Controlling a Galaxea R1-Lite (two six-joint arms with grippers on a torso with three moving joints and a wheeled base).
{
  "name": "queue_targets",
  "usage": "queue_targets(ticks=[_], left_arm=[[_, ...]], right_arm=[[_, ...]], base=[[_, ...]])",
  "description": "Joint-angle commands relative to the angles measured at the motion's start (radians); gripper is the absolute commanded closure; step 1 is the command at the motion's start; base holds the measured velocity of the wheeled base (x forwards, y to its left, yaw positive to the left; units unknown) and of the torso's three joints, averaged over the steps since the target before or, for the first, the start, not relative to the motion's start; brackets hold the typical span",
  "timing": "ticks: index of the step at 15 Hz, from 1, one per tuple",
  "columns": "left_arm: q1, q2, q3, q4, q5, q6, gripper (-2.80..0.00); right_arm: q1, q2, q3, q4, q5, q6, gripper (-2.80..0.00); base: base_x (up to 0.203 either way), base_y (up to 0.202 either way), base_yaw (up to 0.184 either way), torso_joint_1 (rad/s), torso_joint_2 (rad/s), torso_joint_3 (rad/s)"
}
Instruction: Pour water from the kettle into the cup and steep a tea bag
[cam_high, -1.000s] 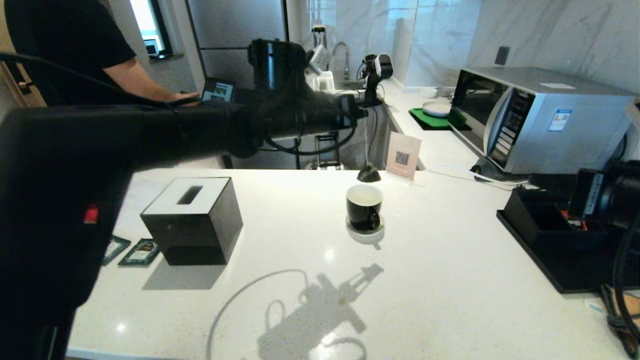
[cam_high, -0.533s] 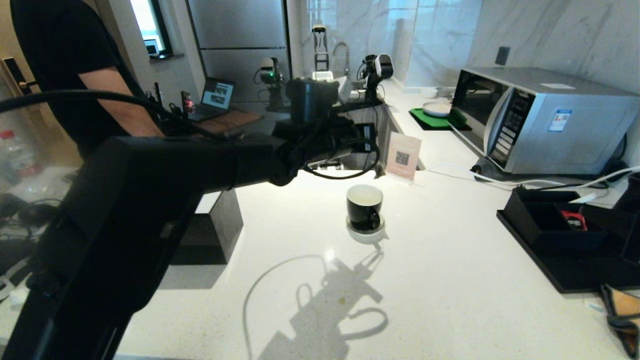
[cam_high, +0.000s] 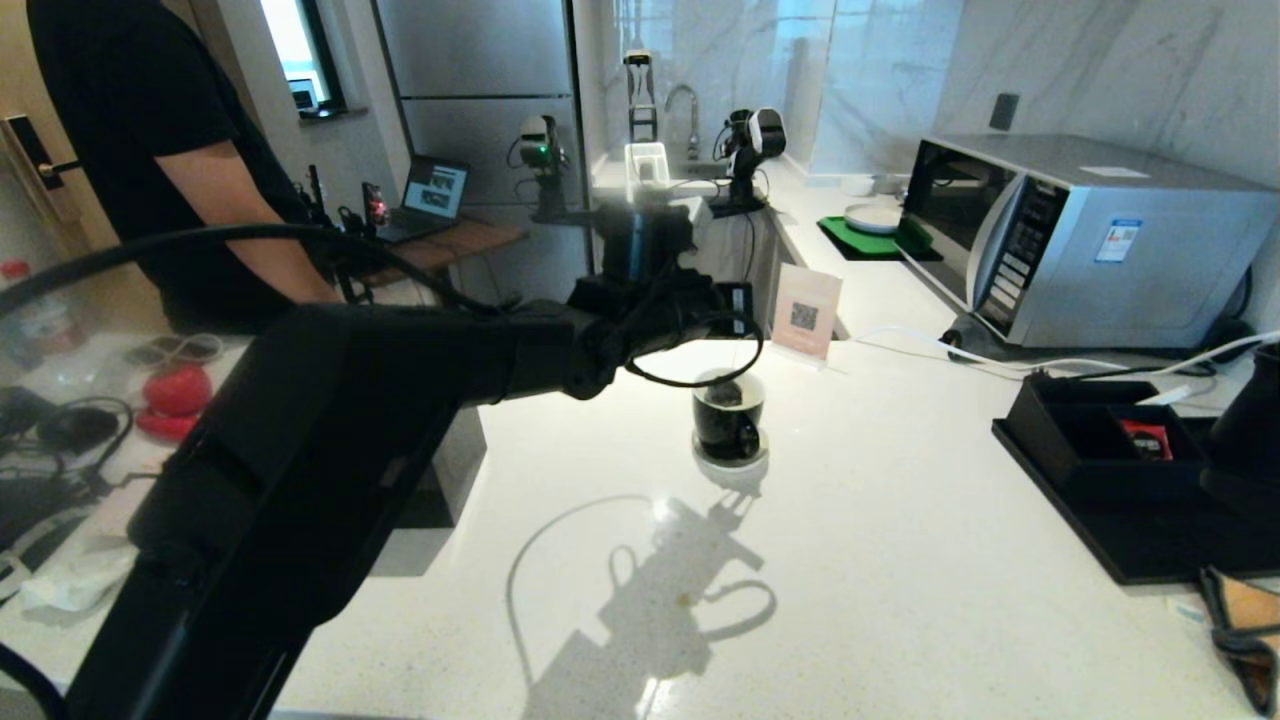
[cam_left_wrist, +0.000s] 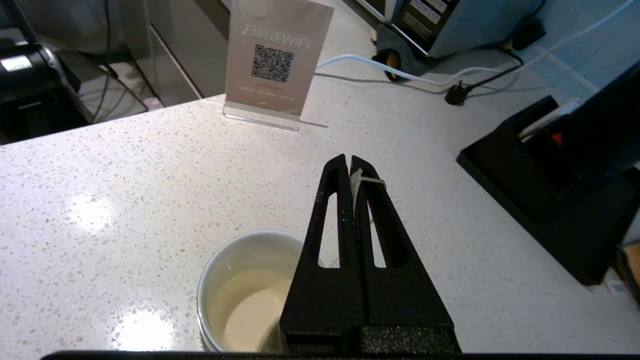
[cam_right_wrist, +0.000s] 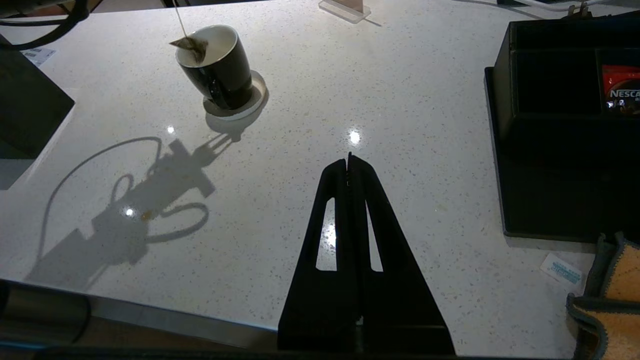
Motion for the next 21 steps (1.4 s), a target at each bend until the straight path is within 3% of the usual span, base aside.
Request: queue_targets(ticks=[1,7,16,21], left_arm=[[0.0,0.023,-0.001,-0.021,0.014,0.0,0.0],[-0.011,-0.005,-0.018,-0.021,0.014,0.0,0.0],[0.002,0.071,-0.019,-0.039,0.03,0.0,0.0],[0.004,0.127,-0.016,-0.037,0.089,0.002,0.0]], right_arm=[[0.0,-0.044,0.024,0.001,0.002,0.001,0.0],[0.001,-0.154,0.027,0.112,0.005,0.004,0.0],[0.002,-0.199,0.063,0.128,0.008,0.004,0.0],[0.002,-0.202,0.097,0.121,0.007,0.025,0.0]], base=[[0.0,0.0,0.0,0.0,0.0,0.0],[0.0,0.0,0.0,0.0,0.0,0.0],[0.0,0.0,0.0,0.0,0.0,0.0],[0.0,0.0,0.0,0.0,0.0,0.0]])
